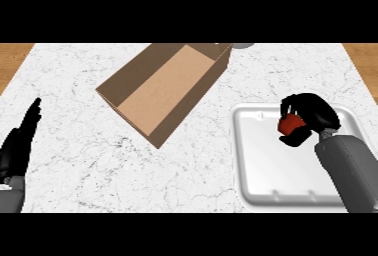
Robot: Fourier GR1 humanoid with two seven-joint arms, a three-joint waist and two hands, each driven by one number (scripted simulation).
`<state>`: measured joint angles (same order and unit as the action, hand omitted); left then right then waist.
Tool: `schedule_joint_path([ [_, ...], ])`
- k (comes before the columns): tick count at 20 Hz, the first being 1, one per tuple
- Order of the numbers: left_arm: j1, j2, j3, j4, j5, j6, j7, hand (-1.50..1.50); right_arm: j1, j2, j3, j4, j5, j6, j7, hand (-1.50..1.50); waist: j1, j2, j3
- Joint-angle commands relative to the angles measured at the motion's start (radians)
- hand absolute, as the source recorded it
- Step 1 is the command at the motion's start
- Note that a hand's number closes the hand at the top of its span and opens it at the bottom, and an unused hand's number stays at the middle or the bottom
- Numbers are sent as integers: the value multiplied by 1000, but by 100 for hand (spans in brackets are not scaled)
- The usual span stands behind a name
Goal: Pick the bell pepper from the tray and place it in the cardboard box
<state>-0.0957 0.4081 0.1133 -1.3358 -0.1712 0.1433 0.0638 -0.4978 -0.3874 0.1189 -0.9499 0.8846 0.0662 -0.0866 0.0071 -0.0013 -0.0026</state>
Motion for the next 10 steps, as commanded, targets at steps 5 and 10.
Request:
schedule_joint_path([
  [5, -6, -24, -4, -11, -25, 0, 24, 0, -176, 28, -6, 39, 81, -71, 10, 150, 0, 1, 3],
  [10, -41, -3, 24, 13, -6, -25, 29, 0, -246, -13, -85, -48, 14, -97, -60, 150, -8, 1, 3],
])
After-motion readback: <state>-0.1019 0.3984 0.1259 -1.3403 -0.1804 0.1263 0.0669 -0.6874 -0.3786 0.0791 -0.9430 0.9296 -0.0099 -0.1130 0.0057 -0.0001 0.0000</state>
